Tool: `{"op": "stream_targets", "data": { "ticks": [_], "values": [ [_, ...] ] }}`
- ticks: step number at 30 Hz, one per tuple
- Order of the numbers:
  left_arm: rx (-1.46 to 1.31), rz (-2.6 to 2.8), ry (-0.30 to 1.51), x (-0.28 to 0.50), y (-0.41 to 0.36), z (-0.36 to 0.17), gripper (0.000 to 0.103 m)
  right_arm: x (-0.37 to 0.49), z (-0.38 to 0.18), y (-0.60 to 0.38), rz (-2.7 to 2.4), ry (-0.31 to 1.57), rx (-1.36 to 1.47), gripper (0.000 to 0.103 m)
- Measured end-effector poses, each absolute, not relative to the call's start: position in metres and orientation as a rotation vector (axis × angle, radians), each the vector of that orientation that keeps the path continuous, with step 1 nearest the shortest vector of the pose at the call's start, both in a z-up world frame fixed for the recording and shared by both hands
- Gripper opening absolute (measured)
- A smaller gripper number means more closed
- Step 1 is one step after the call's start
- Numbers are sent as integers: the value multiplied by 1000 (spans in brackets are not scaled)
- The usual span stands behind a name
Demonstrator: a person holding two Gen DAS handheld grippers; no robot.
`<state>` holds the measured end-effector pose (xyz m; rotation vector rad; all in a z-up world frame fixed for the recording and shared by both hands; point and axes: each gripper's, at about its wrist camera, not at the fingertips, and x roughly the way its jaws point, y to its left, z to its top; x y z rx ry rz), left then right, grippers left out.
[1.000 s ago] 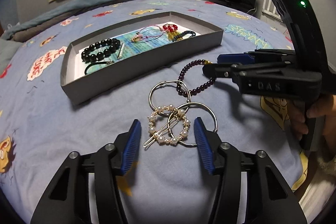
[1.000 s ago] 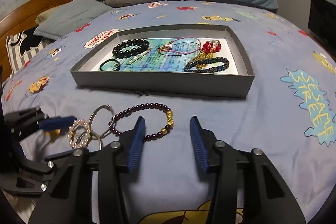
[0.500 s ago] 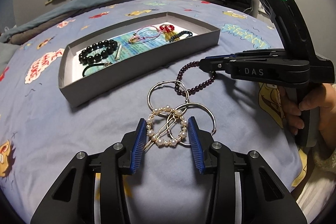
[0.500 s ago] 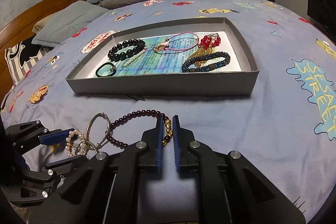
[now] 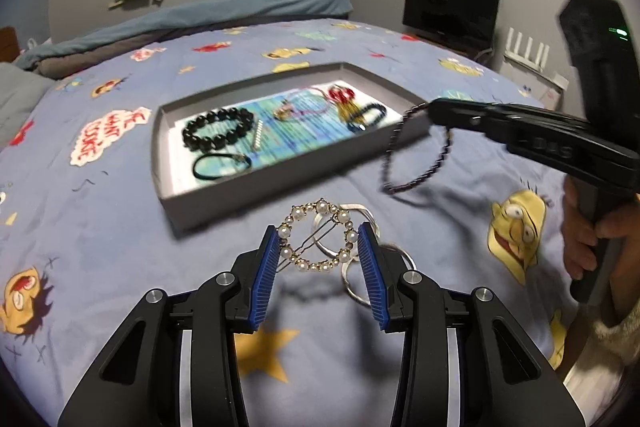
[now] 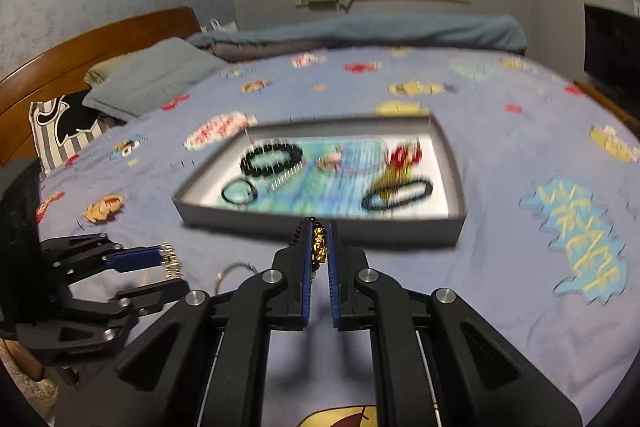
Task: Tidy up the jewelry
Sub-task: 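Carry the pearl ring clip and dark bead bracelet into the box and open both tools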
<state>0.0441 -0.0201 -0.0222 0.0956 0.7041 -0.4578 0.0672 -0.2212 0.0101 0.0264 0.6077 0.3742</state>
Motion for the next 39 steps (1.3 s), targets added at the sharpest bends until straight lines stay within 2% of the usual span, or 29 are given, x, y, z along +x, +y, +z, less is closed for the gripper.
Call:
{"op": "stream_targets", "data": {
  "ticks": [9, 14, 19, 28, 39],
  "values": [
    [45, -362, 644, 85, -12, 13, 42, 91, 64, -222, 320, 463, 45, 7],
    [30, -328, 646, 117, -16, 22, 42, 114, 73, -221, 301, 415, 78, 7],
    [33, -335, 679, 140, -26, 10, 42, 130, 55, -226, 308, 439, 84, 7],
    [55, -340, 784, 171, -36, -26, 42, 169, 2, -226, 349, 595, 112, 7],
    [76, -390, 842, 187, -50, -43, 42, 190, -20, -217, 337, 654, 89, 7]
  ]
}}
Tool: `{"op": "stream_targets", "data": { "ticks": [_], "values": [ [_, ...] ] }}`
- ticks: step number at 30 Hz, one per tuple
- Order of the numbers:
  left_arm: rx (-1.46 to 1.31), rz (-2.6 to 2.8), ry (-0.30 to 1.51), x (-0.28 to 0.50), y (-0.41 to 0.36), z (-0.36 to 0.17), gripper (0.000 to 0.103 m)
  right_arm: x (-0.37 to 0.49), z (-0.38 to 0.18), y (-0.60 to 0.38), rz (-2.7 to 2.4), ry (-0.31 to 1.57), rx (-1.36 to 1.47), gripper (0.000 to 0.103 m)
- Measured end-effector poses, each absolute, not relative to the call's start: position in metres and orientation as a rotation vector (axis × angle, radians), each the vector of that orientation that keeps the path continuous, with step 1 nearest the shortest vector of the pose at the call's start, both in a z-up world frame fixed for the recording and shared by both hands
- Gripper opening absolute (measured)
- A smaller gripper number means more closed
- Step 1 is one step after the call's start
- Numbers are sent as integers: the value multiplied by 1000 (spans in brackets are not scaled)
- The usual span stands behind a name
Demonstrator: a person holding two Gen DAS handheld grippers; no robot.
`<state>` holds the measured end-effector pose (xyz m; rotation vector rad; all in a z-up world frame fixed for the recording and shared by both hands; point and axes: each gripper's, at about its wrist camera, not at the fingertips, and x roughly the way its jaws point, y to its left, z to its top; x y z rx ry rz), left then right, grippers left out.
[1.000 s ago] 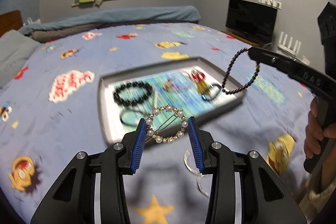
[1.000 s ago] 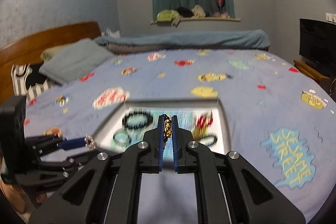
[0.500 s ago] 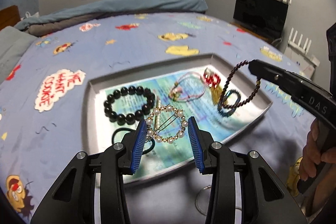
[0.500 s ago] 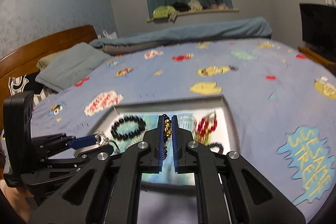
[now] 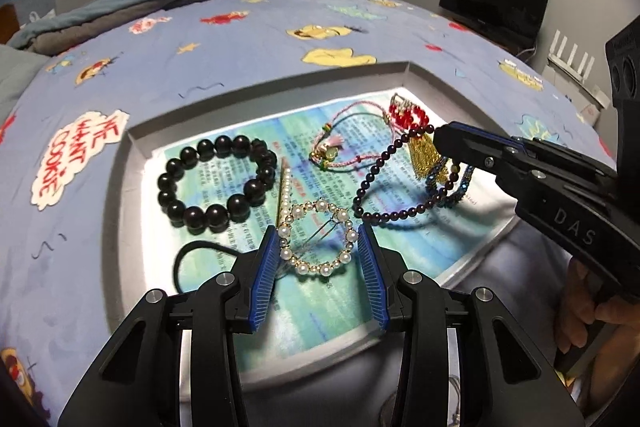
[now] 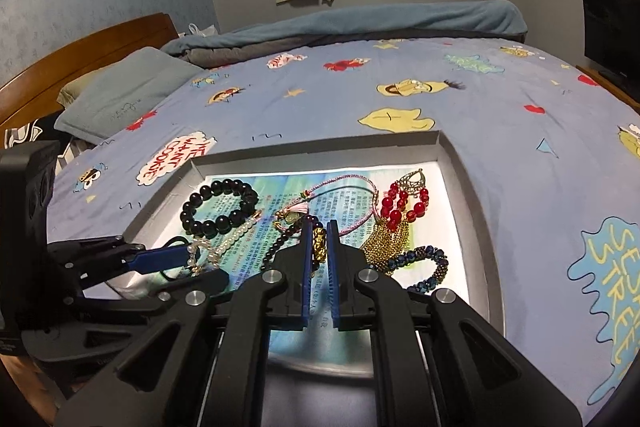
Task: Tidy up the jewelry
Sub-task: 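Carry the pearl ring clip and dark bead bracelet into the box and open both tools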
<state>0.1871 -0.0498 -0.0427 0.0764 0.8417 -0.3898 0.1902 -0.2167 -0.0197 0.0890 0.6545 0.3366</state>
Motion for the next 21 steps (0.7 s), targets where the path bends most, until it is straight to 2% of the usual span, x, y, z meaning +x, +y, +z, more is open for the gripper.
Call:
{"op": "stream_targets", "data": {
  "ticks": [21],
  "values": [
    [53, -401, 865, 195, -47, -50, 46, 204, -36, -218, 320, 737, 107, 7]
  ]
}}
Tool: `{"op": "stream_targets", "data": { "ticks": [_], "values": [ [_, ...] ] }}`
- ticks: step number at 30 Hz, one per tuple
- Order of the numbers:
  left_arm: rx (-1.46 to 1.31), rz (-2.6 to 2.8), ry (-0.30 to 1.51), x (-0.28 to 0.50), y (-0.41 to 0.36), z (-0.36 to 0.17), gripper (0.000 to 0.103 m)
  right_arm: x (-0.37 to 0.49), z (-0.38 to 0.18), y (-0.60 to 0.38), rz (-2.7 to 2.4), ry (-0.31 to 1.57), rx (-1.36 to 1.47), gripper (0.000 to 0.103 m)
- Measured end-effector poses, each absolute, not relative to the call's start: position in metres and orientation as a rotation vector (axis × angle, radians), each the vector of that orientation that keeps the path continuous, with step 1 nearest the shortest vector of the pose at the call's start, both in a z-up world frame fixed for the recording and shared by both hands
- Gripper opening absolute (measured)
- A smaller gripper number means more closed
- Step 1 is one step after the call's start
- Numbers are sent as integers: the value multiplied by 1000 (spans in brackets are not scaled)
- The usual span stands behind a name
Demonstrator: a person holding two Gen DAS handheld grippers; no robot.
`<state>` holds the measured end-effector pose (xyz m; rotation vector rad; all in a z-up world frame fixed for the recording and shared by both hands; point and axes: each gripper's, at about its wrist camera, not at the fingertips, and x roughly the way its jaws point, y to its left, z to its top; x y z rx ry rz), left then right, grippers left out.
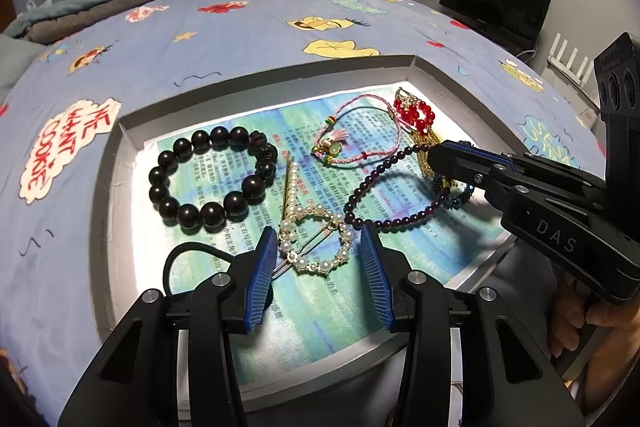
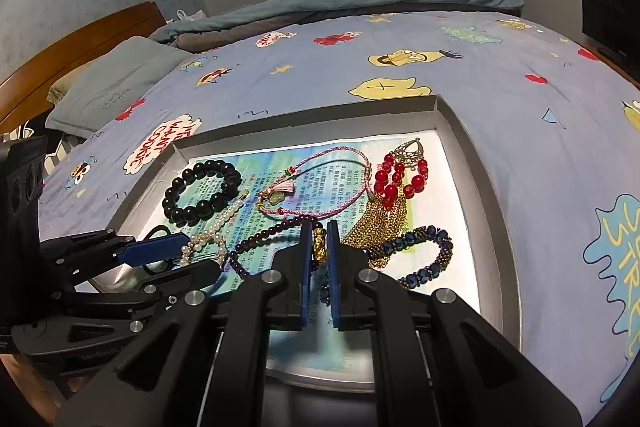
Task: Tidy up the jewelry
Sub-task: 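Carry the pearl ring clip and dark bead bracelet into the box and open both tools, then move both tools back toward the silver hoop earrings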
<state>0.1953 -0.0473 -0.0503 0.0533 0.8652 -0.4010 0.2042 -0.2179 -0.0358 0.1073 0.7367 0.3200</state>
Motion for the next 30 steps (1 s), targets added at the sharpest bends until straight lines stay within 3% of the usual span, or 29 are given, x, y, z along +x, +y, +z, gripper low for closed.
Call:
{"op": "stream_targets", "data": {
  "ticks": [5, 9, 13, 17, 20, 23, 27, 30],
  "values": [
    [48, -391, 856, 193, -46, -49, 47, 204, -35, -220, 319, 735, 112, 9],
    [60, -377, 843, 190, -44, -47, 49, 203, -34, -224, 316, 726, 131, 25],
    [61, -356, 827, 187, -42, -45, 58, 200, -32, -225, 312, 716, 130, 27],
    [48, -324, 809, 185, -36, -40, 60, 197, -29, -225, 299, 704, 126, 41],
    [17, -289, 781, 181, -26, -33, 71, 191, -23, -226, 283, 681, 121, 54],
    [1, -258, 754, 175, -20, -25, 72, 183, -17, -227, 267, 665, 119, 68],
    [-21, -217, 716, 163, -11, -14, 83, 169, -8, -232, 248, 639, 119, 87],
    [-20, -195, 699, 152, -8, -9, 84, 157, -2, -235, 239, 619, 121, 93]
  ]
}}
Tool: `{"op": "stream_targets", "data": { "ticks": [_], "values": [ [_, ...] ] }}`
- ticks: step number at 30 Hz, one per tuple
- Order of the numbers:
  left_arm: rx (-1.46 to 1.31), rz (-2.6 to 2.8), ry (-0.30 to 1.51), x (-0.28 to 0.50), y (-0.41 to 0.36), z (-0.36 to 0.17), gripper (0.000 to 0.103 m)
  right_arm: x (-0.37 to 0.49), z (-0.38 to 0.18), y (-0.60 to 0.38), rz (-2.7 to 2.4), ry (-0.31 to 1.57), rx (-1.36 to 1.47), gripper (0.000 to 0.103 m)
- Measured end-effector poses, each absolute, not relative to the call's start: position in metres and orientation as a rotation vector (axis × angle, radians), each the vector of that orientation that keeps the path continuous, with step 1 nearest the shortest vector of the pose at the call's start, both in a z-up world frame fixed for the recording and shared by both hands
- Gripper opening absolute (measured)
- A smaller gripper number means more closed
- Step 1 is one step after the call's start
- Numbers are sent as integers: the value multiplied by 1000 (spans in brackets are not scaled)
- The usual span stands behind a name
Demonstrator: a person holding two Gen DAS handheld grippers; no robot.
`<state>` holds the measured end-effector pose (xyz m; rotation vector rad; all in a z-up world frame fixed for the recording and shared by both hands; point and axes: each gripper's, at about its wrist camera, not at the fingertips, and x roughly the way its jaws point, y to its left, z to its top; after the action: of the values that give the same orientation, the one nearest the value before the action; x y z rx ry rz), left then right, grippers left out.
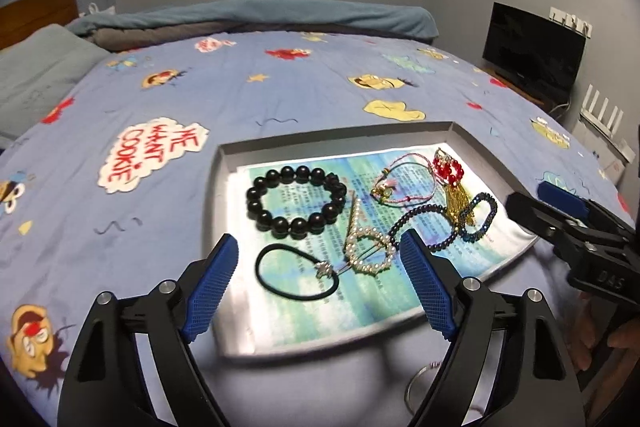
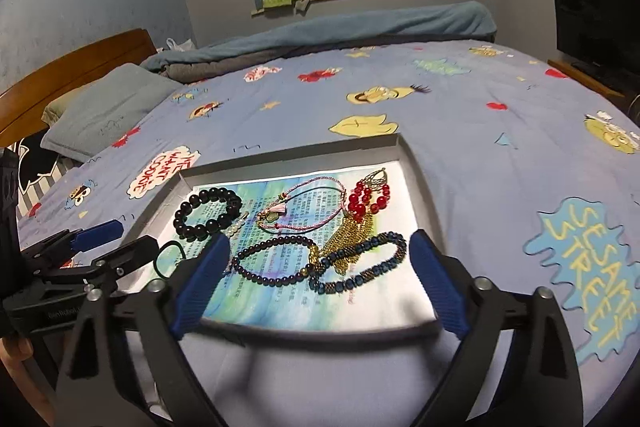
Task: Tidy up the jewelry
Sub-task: 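Move both tools back toward the silver hoop earrings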
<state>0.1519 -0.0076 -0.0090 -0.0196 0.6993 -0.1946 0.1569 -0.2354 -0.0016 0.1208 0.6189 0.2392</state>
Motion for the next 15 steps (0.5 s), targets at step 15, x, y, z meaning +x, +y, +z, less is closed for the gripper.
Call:
{"op": "stream_targets", "data": {
  "ticks": [15],
  "values": [
    [-24, -155, 663, 85, 27, 21, 91, 96, 25, -247, 232, 614, 124, 97]
  ]
}}
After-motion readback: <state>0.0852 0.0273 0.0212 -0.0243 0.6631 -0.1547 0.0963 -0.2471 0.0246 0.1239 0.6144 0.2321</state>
